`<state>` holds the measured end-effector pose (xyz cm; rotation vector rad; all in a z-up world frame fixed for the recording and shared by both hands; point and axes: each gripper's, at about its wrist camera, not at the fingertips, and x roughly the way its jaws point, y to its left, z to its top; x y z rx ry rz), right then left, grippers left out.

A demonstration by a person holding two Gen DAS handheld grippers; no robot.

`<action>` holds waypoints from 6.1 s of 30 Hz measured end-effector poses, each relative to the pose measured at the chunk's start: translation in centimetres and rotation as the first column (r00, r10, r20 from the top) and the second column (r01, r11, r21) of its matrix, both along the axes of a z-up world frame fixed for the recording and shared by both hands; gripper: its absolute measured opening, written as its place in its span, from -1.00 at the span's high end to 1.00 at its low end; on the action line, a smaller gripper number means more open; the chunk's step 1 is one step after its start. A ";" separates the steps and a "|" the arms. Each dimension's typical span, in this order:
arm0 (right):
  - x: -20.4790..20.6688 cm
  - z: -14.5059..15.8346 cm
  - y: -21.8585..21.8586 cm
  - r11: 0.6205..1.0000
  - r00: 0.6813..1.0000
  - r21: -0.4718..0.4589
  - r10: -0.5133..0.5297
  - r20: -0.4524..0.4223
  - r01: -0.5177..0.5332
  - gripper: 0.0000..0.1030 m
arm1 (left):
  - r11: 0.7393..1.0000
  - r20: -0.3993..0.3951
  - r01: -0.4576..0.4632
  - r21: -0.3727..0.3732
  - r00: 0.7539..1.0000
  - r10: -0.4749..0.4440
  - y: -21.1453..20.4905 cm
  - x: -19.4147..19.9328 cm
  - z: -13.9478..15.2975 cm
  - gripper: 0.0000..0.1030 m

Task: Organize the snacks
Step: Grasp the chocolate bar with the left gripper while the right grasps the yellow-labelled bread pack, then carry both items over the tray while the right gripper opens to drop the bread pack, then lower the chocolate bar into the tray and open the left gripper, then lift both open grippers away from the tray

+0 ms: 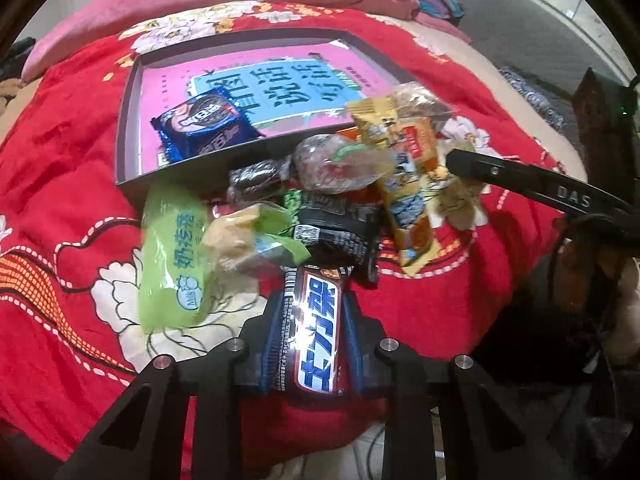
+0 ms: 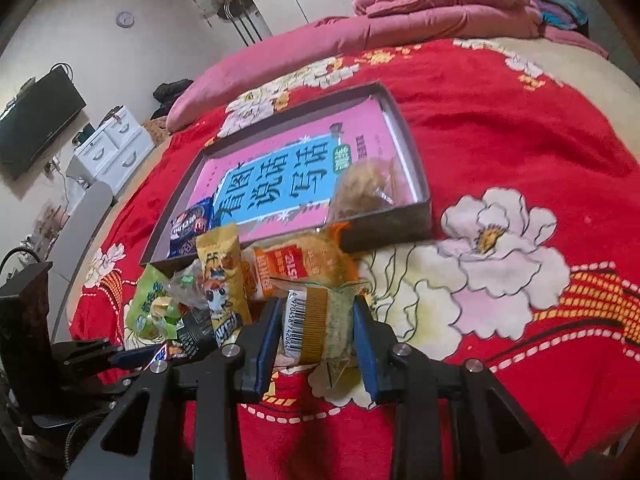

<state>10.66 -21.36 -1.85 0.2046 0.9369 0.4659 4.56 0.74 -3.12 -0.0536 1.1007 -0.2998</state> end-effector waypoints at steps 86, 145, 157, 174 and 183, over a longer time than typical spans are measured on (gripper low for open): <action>6.7 3.2 4.1 0.999 0.995 -0.038 -0.002 0.098 0.006 0.31 | 0.937 0.196 -0.318 -0.146 0.919 0.343 8.8 12.5 1.4 0.43; 7.2 1.4 4.0 0.994 0.999 -0.103 -0.026 0.021 0.028 0.31 | 0.919 0.165 -0.340 -0.197 0.913 0.373 9.5 13.4 0.7 0.36; 6.4 2.0 3.8 0.997 0.999 -0.073 -0.033 0.020 0.034 0.31 | 0.911 0.165 -0.346 -0.224 0.908 0.385 9.8 13.4 1.1 0.20; 5.8 3.0 3.1 0.996 0.997 -0.065 -0.059 0.050 0.063 0.24 | 0.900 0.184 -0.348 -0.264 0.898 0.401 10.9 12.6 2.4 -0.19; 5.5 3.5 2.7 0.996 0.996 -0.052 -0.072 0.061 0.075 0.18 | 0.891 0.189 -0.360 -0.276 0.889 0.418 12.2 11.6 3.0 -0.30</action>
